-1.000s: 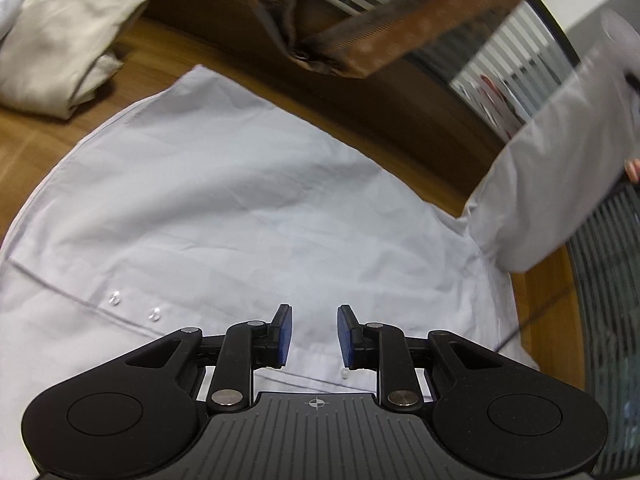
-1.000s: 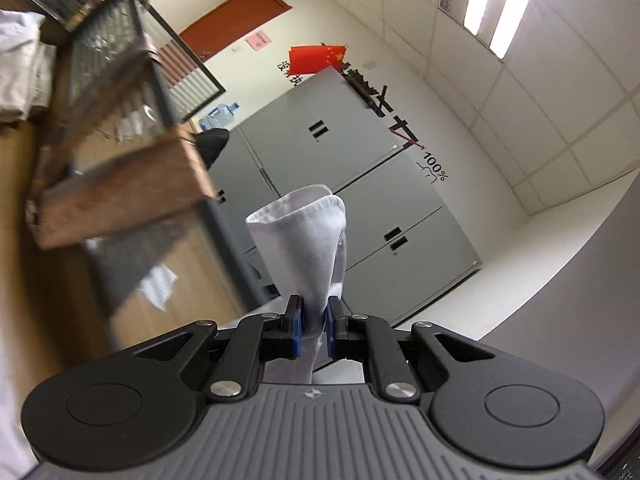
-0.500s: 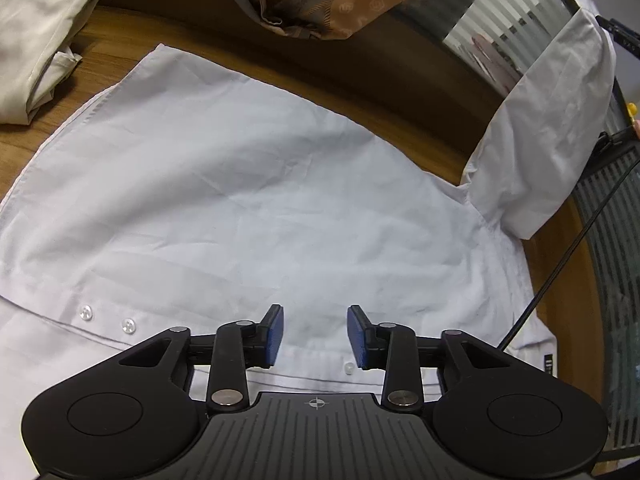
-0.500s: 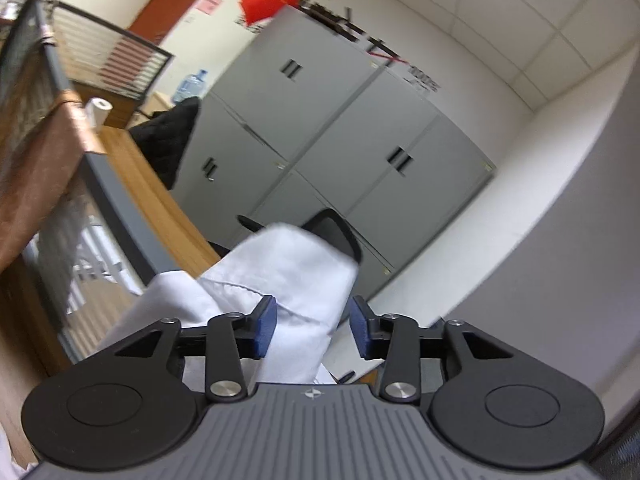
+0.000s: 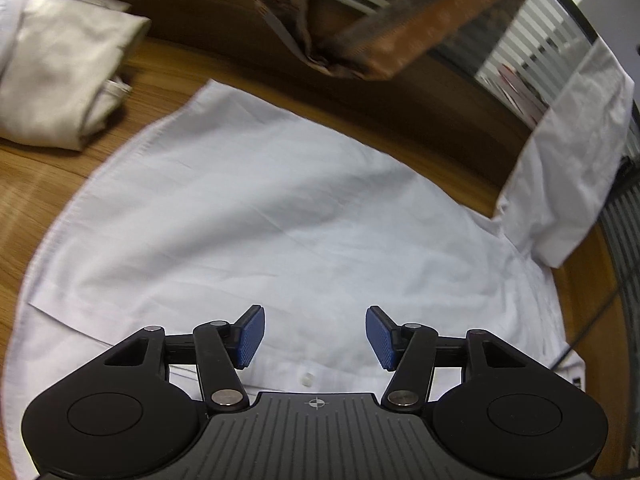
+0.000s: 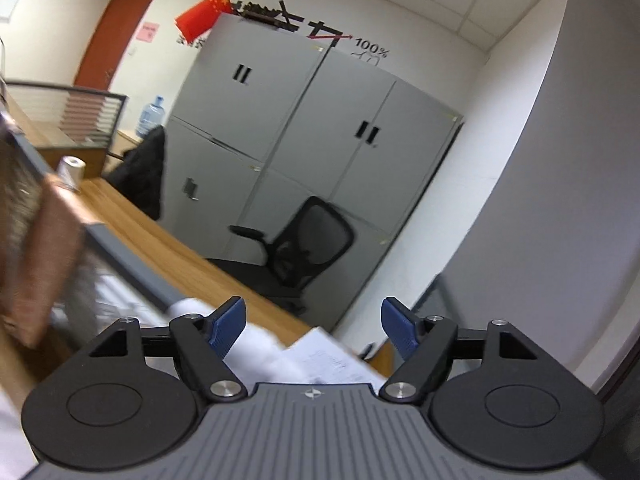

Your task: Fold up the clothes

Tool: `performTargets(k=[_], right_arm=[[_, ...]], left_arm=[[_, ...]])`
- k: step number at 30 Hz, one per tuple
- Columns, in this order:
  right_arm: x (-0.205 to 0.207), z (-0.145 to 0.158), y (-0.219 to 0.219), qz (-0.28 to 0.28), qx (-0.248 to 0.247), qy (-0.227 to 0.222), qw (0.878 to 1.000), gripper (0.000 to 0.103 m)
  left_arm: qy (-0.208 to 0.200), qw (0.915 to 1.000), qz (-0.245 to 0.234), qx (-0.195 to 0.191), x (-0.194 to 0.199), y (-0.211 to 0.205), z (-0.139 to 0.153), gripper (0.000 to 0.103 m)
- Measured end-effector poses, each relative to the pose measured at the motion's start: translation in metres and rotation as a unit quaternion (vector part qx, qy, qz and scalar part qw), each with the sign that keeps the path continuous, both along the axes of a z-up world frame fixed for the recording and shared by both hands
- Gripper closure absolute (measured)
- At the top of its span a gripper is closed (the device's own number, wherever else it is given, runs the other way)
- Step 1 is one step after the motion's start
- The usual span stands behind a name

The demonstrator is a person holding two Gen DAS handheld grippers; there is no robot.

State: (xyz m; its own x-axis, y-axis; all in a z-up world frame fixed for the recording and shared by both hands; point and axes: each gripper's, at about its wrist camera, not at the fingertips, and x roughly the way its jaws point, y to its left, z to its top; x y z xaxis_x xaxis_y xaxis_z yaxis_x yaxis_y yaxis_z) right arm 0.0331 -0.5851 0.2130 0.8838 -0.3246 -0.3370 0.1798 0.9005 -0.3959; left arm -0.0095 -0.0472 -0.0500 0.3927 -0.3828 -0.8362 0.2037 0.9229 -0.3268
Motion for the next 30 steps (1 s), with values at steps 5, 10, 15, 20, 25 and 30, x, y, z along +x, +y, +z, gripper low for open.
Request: performTargets(k=[5,10,15,20,25,30], right_arm=[[-0.042,-0.002,0.027,0.022,0.086,0.019,0.996,0.023],[-0.096,-0.042,0.070,0.006,0.133,0.051,0.990,0.023],[-0.150,-0.082,0.113,-0.011,0.178,0.083,0.980,0.023],[-0.218,-0.116,0.181,-0.043,0.206,0.105,0.972,0.022],[-0.264,-0.141,0.253,-0.097,0.253,0.115,0.956,0.021],[-0.291,-0.165,0.337,-0.175,0.288,0.113,0.935,0.021]], left_arm=[[-0.036,0.9990,0.005,0.027,0.010,0.026,0.008,0.044],[-0.069,0.9960,-0.006,0.056,0.029,0.056,0.011,0.044],[-0.091,0.9929,-0.020,0.075,0.056,0.082,0.010,0.045],[-0.090,0.9934,-0.038,0.059,0.092,0.100,0.005,0.045],[-0.082,0.9928,-0.084,0.025,0.134,0.092,-0.003,0.045],[-0.066,0.9903,-0.119,-0.030,0.183,0.074,-0.017,0.045]])
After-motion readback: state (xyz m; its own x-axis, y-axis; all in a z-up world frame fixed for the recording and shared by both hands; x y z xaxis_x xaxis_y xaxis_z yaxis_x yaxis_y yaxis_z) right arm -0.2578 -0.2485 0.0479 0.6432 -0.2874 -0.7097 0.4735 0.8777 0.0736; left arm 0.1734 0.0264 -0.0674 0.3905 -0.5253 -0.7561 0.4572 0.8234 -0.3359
